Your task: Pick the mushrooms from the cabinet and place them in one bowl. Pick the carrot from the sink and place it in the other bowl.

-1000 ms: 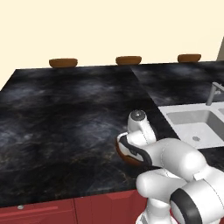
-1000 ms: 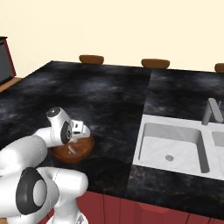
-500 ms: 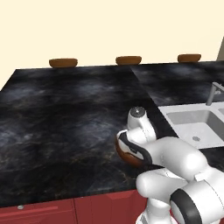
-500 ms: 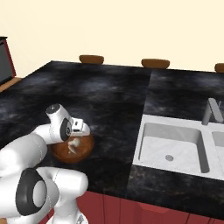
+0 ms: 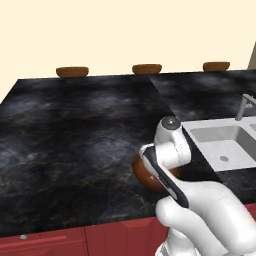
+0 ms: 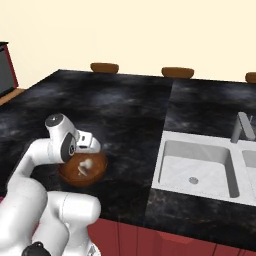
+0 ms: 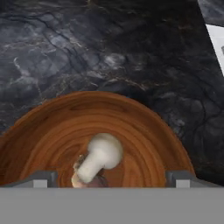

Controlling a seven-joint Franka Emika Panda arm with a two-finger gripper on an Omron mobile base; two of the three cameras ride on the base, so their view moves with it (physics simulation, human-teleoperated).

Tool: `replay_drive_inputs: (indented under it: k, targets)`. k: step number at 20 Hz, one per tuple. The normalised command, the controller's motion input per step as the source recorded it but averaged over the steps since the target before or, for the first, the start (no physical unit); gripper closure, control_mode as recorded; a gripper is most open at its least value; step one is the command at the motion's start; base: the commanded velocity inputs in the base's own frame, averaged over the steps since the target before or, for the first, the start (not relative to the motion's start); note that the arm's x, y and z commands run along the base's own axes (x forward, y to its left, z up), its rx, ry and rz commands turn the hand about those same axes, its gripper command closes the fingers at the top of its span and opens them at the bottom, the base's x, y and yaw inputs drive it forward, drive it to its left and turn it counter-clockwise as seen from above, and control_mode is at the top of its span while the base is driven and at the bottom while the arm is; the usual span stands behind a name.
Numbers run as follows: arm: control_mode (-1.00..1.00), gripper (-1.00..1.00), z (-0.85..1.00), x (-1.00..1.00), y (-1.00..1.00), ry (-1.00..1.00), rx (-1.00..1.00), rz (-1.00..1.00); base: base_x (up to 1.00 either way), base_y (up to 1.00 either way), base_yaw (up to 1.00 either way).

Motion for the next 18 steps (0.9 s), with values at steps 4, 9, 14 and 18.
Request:
replay_drive_inputs:
  k: [4,9,14,18]
  targets:
    - [-1.0,-1.0,0.07,-0.83,-0.06,-0.36,0.12,0.0,0.0,0.0,0.0]
    - [-1.0,-1.0,0.12,-0.74,-0.04,-0.44,0.12,0.0,0.0,0.0,0.0]
    - [-1.0,-1.0,0.11,-0.8,0.0,-0.44,0.1,0.0,0.0,0.0,0.0]
    - [-1.0,-1.0,0.09,-0.93,0.03,-0.36,0.02,0.0,0.0,0.0,0.0]
